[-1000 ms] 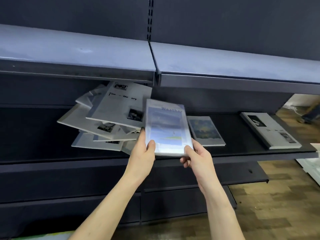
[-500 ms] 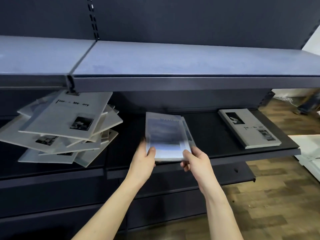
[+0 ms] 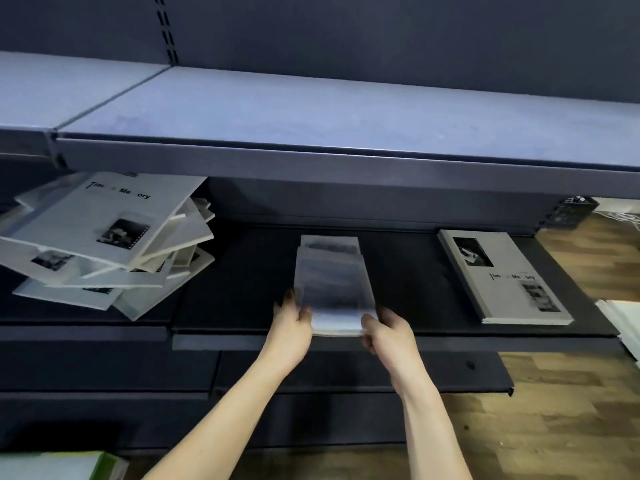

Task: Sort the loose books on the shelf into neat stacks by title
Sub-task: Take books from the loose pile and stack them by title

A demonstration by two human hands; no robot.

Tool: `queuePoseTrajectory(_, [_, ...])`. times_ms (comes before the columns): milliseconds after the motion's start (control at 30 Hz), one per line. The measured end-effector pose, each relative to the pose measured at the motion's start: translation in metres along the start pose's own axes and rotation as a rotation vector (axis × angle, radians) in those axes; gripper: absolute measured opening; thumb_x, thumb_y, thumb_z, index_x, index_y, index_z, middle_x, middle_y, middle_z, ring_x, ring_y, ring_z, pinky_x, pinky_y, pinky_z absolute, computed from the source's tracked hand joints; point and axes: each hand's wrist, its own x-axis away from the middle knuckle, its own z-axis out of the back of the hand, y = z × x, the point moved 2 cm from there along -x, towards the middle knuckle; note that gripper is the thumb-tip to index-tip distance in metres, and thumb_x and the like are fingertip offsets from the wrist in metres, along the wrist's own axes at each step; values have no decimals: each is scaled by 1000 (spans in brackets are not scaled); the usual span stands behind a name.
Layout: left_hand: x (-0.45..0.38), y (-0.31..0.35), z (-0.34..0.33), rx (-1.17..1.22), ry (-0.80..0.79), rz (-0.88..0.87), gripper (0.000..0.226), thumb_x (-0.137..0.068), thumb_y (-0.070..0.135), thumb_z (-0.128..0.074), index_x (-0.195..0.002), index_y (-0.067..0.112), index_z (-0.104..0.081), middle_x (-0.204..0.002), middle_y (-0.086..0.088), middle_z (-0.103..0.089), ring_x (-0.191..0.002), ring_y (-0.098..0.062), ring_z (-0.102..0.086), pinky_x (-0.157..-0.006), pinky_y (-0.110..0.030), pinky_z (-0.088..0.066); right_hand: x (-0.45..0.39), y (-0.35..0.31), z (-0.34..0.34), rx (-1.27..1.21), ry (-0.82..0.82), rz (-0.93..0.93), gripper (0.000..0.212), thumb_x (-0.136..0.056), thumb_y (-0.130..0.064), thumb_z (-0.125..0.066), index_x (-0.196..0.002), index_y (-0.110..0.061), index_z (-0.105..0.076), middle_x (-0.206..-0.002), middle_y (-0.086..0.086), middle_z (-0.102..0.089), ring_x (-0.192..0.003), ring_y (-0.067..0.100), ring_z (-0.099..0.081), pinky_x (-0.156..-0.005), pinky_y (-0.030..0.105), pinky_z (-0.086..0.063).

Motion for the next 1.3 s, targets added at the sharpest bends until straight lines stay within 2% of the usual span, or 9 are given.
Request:
queuePoseTrajectory(200, [-19, 1, -5, -41, 7, 7, 54, -104, 22, -40, -154, 20, -21, -158, -6, -24, -142, -19, -31, -101, -20, -24, -21, -3, 2, 21, 9, 70, 14, -97, -22, -55, -106, -25, -64, -98, -2, -68, -87, 15, -63, -81, 34, -51])
queuePoseTrajectory(333, [-39, 7, -4, -158, 11, -8, 54, -104, 25, -39, -154, 21, -20, -154, -7, -29, -137, -20, -38, -100, -21, -28, -37, -11, 2, 22, 0, 112, 13, -99, -25, -57, -98, -37, -60, -103, -7, -65, -88, 2, -59, -75, 23, -47])
queuePoseTrajectory(433, [-54, 11, -7, -213, 11, -10, 50, -103, 25, -41, -151, 23, -28, -147, -7, -39, -127, -20, -47, -103, -29, -40, -54, -12, 2, 105, 26, 122, 8, -99, -29, -57, -98, -35, -63, -106, 0, -65, -90, 10, -61, -83, 34, -51])
queuePoseTrajectory(633, [-75, 13, -13, -336, 83, 31, 39, -101, 24, -44, -140, 22, -40, -136, -11, -45, -119, -25, -52, -97, -41, -49, -79, -9, -2, 242, 60, 173, 15, -101, -30, -53, -108, -23, -64, -104, -1, -65, -100, 18, -60, -84, 31, -46])
queuePoseTrajectory(733, [-80, 13, -17, -439, 141, 44, 38, -100, 23, -42, -138, 20, -39, -138, -13, -45, -125, -29, -44, -102, -42, -44, -84, -6, -5, 294, 115, 167, 25, -100, -31, -57, -120, -18, -60, -113, -3, -58, -101, 15, -57, -86, 27, -42])
queuePoseTrajectory(867, [-81, 12, -22, -498, 187, 53, 48, -100, 22, -43, -147, 21, -31, -146, -13, -36, -133, -32, -33, -105, -41, -38, -88, 7, -9, 342, 185, 171, 43, -96, -35, -62, -137, -28, -54, -126, -7, -61, -113, 15, -62, -86, 24, -46])
queuePoseTrajectory(967, [-79, 9, -22, -485, 225, 55, 47, -100, 19, -45, -146, 23, -35, -145, -12, -32, -133, -30, -31, -105, -40, -38, -86, 13, -13, 431, 241, 226, 37, -95, -34, -63, -131, -26, -59, -120, -5, -65, -109, 17, -64, -80, 22, -44])
queuePoseTrajectory(1233, [-80, 6, -19, -399, 186, 50, 52, -99, 22, -47, -149, 25, -31, -144, -11, -38, -130, -27, -41, -105, -43, -43, -83, 18, -20, 458, 267, 279, 35, -97, -30, -61, -129, -15, -62, -120, 3, -65, -119, 21, -55, -86, 13, -33])
queuePoseTrajectory(1300, [-79, 8, -17, -398, 179, 45, 53, -99, 22, -48, -149, 26, -31, -143, -10, -40, -129, -26, -44, -103, -43, -45, -84, 19, -19, 442, 261, 264, 36, -97, -30, -60, -130, -15, -61, -121, 5, -65, -120, 23, -55, -90, 21, -40])
